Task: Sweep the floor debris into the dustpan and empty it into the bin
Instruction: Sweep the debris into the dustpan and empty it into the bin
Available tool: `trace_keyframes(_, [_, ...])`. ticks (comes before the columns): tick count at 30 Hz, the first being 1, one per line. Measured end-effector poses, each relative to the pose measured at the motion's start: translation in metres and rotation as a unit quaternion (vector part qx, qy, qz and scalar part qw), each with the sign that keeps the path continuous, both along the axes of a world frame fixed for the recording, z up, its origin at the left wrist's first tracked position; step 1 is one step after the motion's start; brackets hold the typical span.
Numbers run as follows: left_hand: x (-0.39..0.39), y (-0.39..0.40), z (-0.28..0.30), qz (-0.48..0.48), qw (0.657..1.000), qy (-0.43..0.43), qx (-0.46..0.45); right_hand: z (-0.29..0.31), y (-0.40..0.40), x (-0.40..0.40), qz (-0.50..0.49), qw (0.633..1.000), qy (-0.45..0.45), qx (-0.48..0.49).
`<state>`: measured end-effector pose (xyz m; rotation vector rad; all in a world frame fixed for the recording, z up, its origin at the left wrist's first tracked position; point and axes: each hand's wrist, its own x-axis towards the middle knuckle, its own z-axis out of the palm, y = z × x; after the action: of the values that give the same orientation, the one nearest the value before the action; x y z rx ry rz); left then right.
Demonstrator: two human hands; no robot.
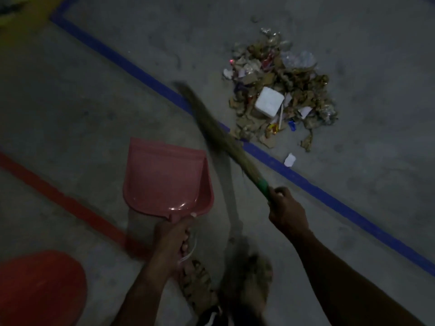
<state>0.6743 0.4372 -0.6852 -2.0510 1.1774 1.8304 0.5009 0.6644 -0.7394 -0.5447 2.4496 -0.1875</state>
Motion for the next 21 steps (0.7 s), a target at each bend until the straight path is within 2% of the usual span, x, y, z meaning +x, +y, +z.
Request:
trace_keyframes(4, [-0.038,-0.004,-0.003,-0.018,1.000,0.000,-0.020,0.002,0.029,-0.021,-0.015,0.997,0.031,0.067])
trace_keyframes(10, [-0.123,-0.001,-0.018,0.035,0.999,0.033,-0.014,-0.004,-0.013,-0.059,-0.048,0.996,0.078,-0.016])
trace_keyframes(13, [-0.167,0.004,-0.029,0.026,0.999,0.046,0.012,-0.008,-0.029,-0.082,-0.082,0.992,0.084,-0.050])
trace_keyframes(17, [-0.210,0.012,-0.039,0.008,0.998,0.052,0.021,-0.014,-0.029,-0.118,-0.102,0.988,0.104,-0.053])
trace_keyframes(21, [-0.236,0.022,-0.045,-0.042,0.998,0.015,0.033,-0.017,-0.003,-0.147,-0.136,0.982,0.125,-0.030])
